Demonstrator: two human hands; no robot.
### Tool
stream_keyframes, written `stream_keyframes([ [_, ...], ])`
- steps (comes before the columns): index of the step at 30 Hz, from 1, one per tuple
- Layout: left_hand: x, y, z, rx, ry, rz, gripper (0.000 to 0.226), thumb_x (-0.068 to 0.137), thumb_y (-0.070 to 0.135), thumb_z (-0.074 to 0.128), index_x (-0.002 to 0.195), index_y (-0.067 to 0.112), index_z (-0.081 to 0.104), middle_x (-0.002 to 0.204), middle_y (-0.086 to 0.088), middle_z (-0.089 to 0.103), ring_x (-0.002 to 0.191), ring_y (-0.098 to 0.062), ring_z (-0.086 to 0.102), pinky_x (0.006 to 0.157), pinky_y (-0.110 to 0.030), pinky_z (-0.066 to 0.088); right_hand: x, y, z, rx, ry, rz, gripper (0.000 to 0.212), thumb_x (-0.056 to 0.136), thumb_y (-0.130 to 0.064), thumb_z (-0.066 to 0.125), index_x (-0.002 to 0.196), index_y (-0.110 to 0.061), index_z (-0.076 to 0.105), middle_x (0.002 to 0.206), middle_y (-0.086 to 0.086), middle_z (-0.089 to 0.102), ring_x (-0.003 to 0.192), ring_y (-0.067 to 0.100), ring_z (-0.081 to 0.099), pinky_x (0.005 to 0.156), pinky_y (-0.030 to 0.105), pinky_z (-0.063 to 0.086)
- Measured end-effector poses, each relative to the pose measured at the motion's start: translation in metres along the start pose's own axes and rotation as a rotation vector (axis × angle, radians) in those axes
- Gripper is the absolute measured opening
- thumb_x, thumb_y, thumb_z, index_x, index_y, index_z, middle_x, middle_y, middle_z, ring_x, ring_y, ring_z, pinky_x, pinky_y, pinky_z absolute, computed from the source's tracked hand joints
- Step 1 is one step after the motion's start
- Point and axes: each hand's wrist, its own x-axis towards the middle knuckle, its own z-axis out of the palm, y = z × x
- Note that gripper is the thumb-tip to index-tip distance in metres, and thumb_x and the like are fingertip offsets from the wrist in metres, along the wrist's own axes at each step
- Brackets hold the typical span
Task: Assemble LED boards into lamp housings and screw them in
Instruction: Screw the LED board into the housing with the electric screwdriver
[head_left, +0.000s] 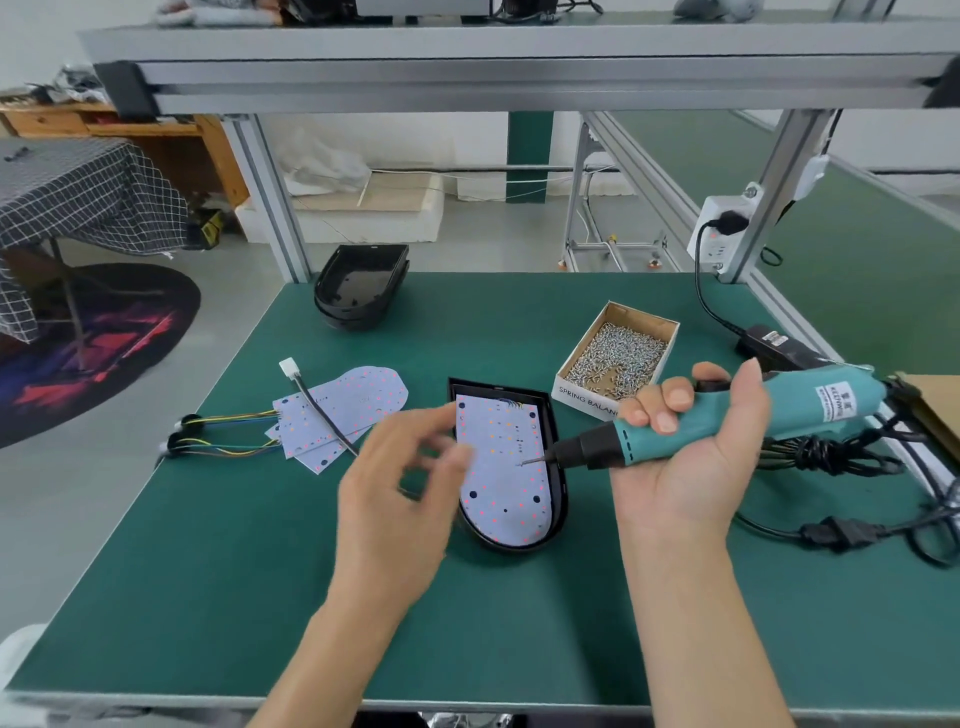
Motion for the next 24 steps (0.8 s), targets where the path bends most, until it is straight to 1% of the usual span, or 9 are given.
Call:
stream_keyframes([
  [1, -0.002, -0.002, -0.004, 0.033, 0.067, -0.083, 0.02, 0.092, 0.054, 0.054, 0.103, 0.048, 0.069, 0.102, 0.017, 0.07, 0.092, -0.012, 0.068, 0.077, -0.014, 0.049, 0.001, 0.001, 0.002, 0.114, 0.005, 0.066, 0.022, 0.102, -0.041, 0.056, 0.085, -0.027, 0.06, 0.067, -0.007, 0.049, 0.054, 0.012, 0.043, 0.057, 0.027, 0.044],
  [2, -0.004, -0.004, -0.007, 0.067, 0.096, -0.171, 0.023, 0.092, 0.061, 0.05, 0.094, 0.046, 0.068, 0.093, 0.016, 0.07, 0.083, -0.01, 0.066, 0.071, -0.013, 0.046, 0.002, 0.004, -0.001, 0.134, 0.021, 0.084, 0.026, 0.101, -0.041, 0.057, 0.083, -0.023, 0.059, 0.064, -0.005, 0.046, 0.052, 0.013, 0.039, 0.056, 0.026, 0.04],
  [4, -0.007, -0.01, -0.009, 0.137, 0.061, -0.286, 0.029, 0.09, 0.065, 0.053, 0.087, 0.038, 0.066, 0.079, 0.015, 0.068, 0.07, -0.01, 0.06, 0.063, -0.012, 0.043, 0.003, 0.007, -0.002, 0.083, 0.044, 0.073, 0.027, 0.102, -0.039, 0.056, 0.082, -0.021, 0.058, 0.062, -0.003, 0.045, 0.05, 0.014, 0.038, 0.055, 0.027, 0.039],
  [7, -0.011, -0.012, -0.003, 0.271, -0.086, -0.337, 0.024, 0.087, 0.057, 0.067, 0.093, 0.034, 0.062, 0.07, 0.016, 0.065, 0.066, -0.006, 0.061, 0.06, -0.012, 0.043, -0.002, 0.016, -0.007, 0.02, 0.03, 0.042, 0.024, 0.098, -0.036, 0.059, 0.081, -0.019, 0.059, 0.06, 0.0, 0.045, 0.048, 0.015, 0.037, 0.053, 0.027, 0.039],
  [11, -0.012, -0.014, 0.008, 0.316, -0.221, -0.436, 0.027, 0.086, 0.055, 0.07, 0.099, 0.037, 0.054, 0.064, 0.018, 0.063, 0.07, 0.002, 0.059, 0.055, -0.01, 0.04, -0.009, 0.021, -0.002, -0.049, 0.004, 0.038, 0.024, 0.086, -0.039, 0.068, 0.076, -0.018, 0.061, 0.057, 0.002, 0.047, 0.045, 0.016, 0.038, 0.05, 0.026, 0.037],
  [13, -0.013, -0.014, 0.012, 0.329, -0.252, -0.448, 0.03, 0.086, 0.051, 0.07, 0.105, 0.033, 0.055, 0.063, 0.02, 0.061, 0.07, 0.003, 0.058, 0.053, -0.012, 0.04, -0.01, 0.024, 0.0, -0.081, -0.033, 0.016, 0.023, 0.086, -0.039, 0.068, 0.073, -0.02, 0.064, 0.056, 0.003, 0.048, 0.043, 0.016, 0.038, 0.049, 0.025, 0.037],
  [16, -0.014, -0.016, 0.016, 0.31, -0.282, -0.475, 0.032, 0.086, 0.038, 0.071, 0.111, 0.027, 0.055, 0.07, 0.012, 0.064, 0.074, 0.01, 0.057, 0.053, -0.007, 0.04, -0.012, 0.026, 0.003, -0.133, -0.079, -0.016, 0.023, 0.088, -0.037, 0.067, 0.071, -0.021, 0.065, 0.054, 0.002, 0.048, 0.041, 0.016, 0.038, 0.049, 0.025, 0.038],
  [19, -0.016, -0.016, 0.02, 0.286, -0.291, -0.5, 0.025, 0.087, 0.027, 0.068, 0.107, 0.029, 0.054, 0.084, 0.013, 0.065, 0.078, 0.014, 0.056, 0.053, -0.005, 0.041, -0.013, 0.03, 0.004, -0.161, -0.115, -0.024, 0.022, 0.089, -0.036, 0.066, 0.072, -0.021, 0.066, 0.053, 0.003, 0.048, 0.04, 0.018, 0.038, 0.05, 0.025, 0.038],
  [24, -0.018, -0.017, 0.023, 0.258, -0.264, -0.505, 0.025, 0.086, 0.025, 0.068, 0.096, 0.036, 0.047, 0.086, 0.013, 0.065, 0.078, 0.01, 0.057, 0.054, -0.006, 0.041, -0.015, 0.034, 0.0, -0.204, -0.139, -0.026, 0.023, 0.09, -0.035, 0.067, 0.078, -0.015, 0.065, 0.054, 0.006, 0.05, 0.041, 0.021, 0.038, 0.05, 0.028, 0.037],
])
